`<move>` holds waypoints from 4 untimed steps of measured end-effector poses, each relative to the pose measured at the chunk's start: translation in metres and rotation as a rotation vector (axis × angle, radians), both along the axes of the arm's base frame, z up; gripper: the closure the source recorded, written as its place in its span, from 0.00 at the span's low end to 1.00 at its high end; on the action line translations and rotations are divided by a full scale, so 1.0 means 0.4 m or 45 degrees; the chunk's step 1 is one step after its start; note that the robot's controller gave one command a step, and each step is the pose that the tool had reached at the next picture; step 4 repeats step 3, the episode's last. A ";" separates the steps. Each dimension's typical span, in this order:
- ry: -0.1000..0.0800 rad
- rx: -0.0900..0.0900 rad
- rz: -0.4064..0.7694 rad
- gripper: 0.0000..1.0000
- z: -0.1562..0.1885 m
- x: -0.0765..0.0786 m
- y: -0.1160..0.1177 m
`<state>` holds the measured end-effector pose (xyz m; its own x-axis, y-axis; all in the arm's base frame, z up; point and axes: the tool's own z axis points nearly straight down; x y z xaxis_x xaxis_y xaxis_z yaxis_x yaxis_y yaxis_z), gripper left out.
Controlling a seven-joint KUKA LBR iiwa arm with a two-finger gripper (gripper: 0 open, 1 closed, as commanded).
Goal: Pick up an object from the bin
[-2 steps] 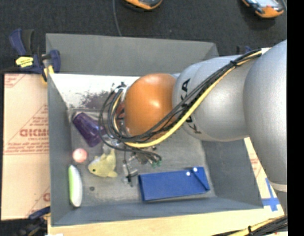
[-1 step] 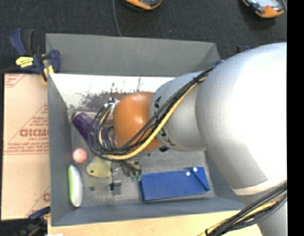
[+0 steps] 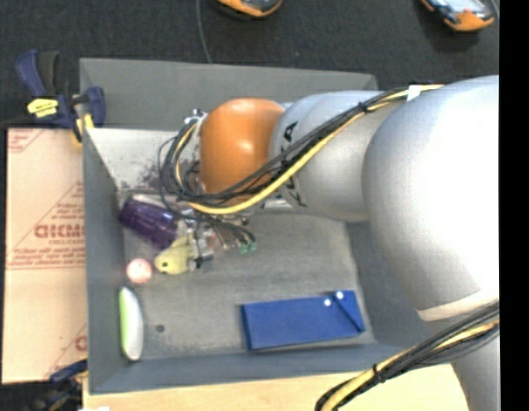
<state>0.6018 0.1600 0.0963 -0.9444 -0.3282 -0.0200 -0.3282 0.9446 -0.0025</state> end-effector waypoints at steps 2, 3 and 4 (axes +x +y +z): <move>0.010 -0.003 0.000 1.00 0.116 -0.011 0.001; 0.004 -0.002 -0.004 1.00 0.328 0.012 -0.016; 0.004 -0.002 -0.004 1.00 0.328 0.012 -0.016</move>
Offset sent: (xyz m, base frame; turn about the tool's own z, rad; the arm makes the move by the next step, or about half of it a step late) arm -0.0073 0.0055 0.1686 -0.0103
